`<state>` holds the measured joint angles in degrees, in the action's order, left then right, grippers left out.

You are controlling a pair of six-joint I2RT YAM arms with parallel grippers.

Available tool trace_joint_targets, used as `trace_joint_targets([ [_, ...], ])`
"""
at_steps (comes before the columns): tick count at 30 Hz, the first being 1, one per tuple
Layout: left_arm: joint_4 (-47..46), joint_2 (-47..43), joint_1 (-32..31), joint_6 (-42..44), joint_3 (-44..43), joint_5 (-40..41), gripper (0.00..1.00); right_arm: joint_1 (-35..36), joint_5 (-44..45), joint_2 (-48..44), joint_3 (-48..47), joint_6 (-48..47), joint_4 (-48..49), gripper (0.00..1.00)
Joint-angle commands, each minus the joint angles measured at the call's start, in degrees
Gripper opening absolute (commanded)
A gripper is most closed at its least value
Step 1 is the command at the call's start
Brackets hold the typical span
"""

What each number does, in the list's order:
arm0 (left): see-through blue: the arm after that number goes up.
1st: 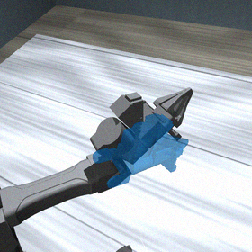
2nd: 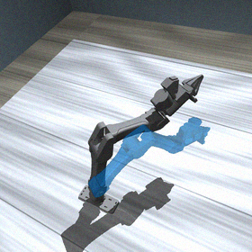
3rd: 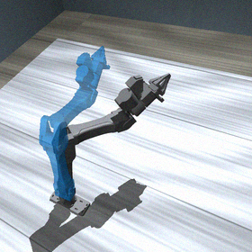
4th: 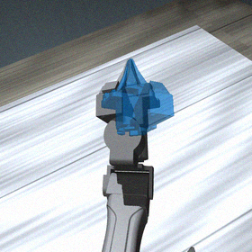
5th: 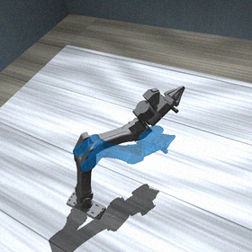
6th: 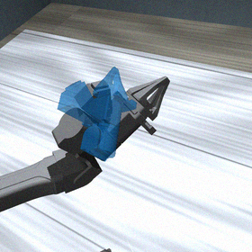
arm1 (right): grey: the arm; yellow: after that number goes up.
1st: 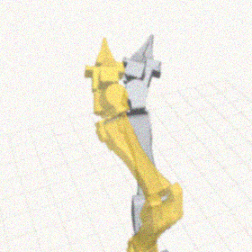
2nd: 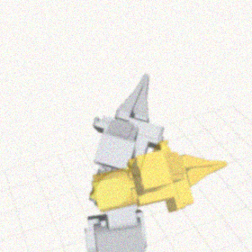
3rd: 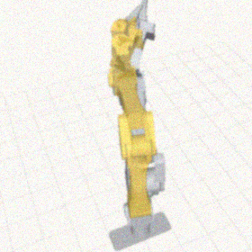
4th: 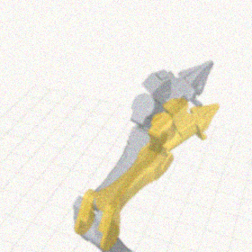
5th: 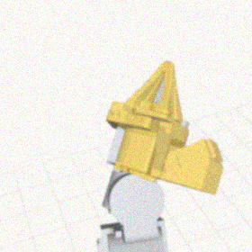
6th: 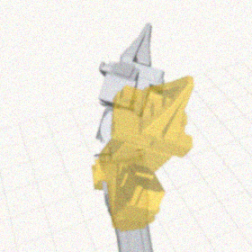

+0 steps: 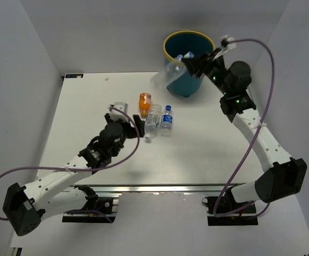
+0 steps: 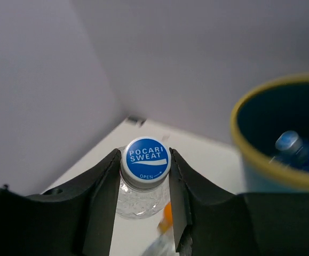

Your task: Put the plastic bottles in the bin

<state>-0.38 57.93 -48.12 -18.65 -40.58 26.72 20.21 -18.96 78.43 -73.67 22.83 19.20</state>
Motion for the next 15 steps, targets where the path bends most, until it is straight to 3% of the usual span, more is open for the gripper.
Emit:
trace_joint_targets([
  [1, 3.63, -3.78, 6.70, -7.08, 1.38, 7.84, 0.98, -0.52, 15.76, 3.29, -9.11, -6.38, 1.25, 0.00],
  [4, 5.74, -2.75, 15.05, -10.86, 1.11, 3.71, 0.98, -0.52, 24.62, 7.76, -12.54, -10.69, 9.60, 0.00],
  [6, 7.31, -0.81, 19.96, -12.54, 0.07, -0.43, 0.98, -0.61, 29.13, 13.63, -20.23, -14.12, 8.32, 0.00],
  [11, 11.90, 7.44, 25.87, -14.57, -3.28, -5.87, 0.98, -0.61, 40.83, 24.12, -27.56, -22.47, 13.14, 0.09],
  [13, 10.50, 7.98, 27.20, -14.74, -2.58, -8.43, 0.98, -0.61, 45.49, 30.27, -34.94, -27.47, 11.48, 0.15],
  [15, 9.26, 7.81, 27.46, -14.66, -2.14, -10.89, 0.98, -0.61, 47.95, 35.79, -39.51, -30.46, 9.03, 0.56],
])
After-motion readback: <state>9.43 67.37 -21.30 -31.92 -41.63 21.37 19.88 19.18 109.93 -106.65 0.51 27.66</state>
